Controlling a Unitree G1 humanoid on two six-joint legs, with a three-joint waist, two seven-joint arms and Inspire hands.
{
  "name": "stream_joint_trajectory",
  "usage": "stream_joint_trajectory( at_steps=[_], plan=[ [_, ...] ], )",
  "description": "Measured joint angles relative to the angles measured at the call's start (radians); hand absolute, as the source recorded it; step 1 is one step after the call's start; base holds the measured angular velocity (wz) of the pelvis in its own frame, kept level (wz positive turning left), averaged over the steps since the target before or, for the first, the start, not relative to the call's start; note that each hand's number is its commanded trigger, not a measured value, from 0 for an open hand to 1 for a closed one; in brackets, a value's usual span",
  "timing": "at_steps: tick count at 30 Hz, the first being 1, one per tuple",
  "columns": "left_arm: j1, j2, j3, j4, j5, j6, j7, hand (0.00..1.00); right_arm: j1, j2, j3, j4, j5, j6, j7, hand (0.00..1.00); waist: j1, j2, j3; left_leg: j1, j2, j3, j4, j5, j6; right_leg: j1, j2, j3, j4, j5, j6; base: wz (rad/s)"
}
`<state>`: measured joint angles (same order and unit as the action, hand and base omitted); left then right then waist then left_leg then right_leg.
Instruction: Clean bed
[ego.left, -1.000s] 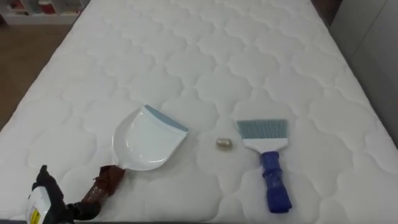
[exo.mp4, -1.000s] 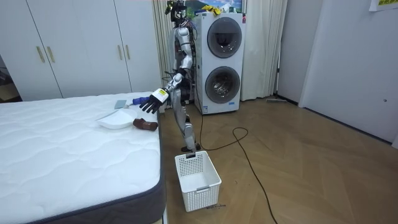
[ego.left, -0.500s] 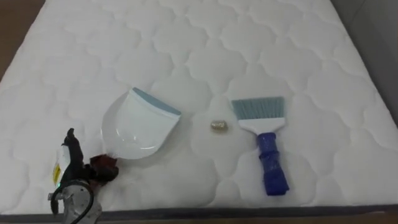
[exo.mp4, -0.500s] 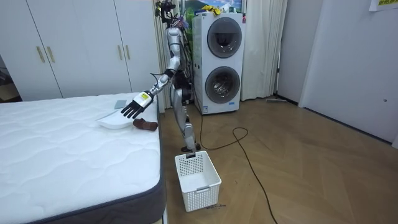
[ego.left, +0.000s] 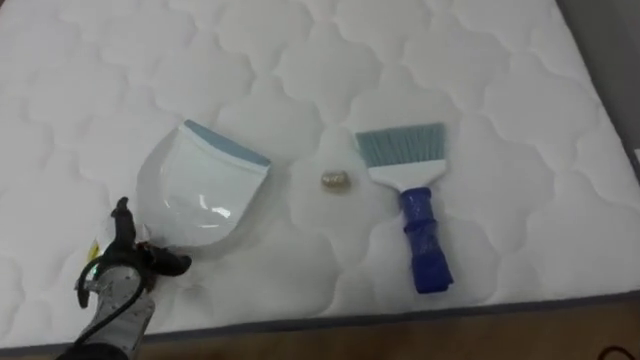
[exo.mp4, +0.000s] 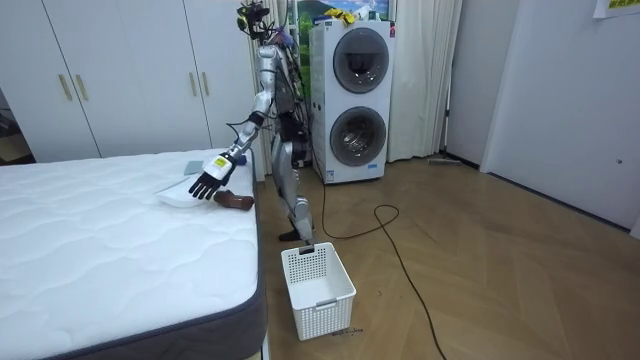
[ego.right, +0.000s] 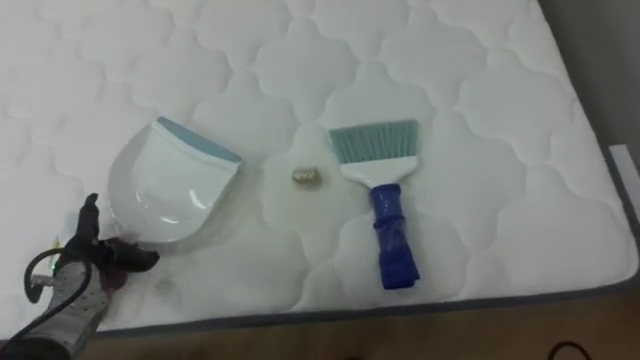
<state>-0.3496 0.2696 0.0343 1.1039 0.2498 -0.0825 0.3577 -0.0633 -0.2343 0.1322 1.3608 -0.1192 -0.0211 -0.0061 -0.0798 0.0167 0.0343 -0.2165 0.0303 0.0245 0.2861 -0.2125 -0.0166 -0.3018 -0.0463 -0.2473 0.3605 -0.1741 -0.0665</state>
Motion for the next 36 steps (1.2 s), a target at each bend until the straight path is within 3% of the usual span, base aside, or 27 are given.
stream_joint_trajectory(
  at_steps=[2, 11, 20, 36],
  plan=[
    [-0.013, 0.001, -0.001, 0.025, -0.027, -0.008, -0.013, 0.0, 0.001, 0.0, 0.002, 0.002, 0.005, 0.001, 0.0, 0.0, -0.002, -0.01, 0.0038, -0.015, -0.005, 0.003, 0.018, 0.0, 0.001, -0.006, -0.004, 0.001, 0.0, 0.0, 0.0, 0.0],
    [-0.018, 0.001, -0.013, 0.099, -0.041, -0.001, -0.072, 0.0, -0.044, 0.002, 0.026, 0.009, -0.003, 0.022, -0.004, 0.0, 0.007, -0.017, 0.0045, -0.104, -0.006, 0.017, 0.095, -0.003, 0.01, -0.061, -0.006, -0.004, 0.01, 0.005, -0.002, 0.08],
    [-0.018, 0.001, -0.022, 0.104, -0.02, 0.014, -0.085, 0.0, -0.064, 0.002, 0.087, -0.012, 0.012, 0.022, -0.001, 0.0, 0.03, -0.014, 0.0031, -0.11, -0.003, 0.034, 0.095, -0.002, 0.01, -0.068, -0.015, -0.02, 0.021, 0.008, -0.006, 0.0],
    [-0.021, 0.024, -0.06, 0.117, -0.022, 0.042, -0.084, 0.0, -0.06, 0.0, 0.123, -0.006, 0.135, 0.023, 0.006, 0.0, 0.022, -0.021, 0.0036, -0.13, 0.0, 0.056, 0.099, 0.001, 0.017, -0.088, -0.027, -0.027, 0.038, 0.005, -0.002, 0.02]
  ],
)
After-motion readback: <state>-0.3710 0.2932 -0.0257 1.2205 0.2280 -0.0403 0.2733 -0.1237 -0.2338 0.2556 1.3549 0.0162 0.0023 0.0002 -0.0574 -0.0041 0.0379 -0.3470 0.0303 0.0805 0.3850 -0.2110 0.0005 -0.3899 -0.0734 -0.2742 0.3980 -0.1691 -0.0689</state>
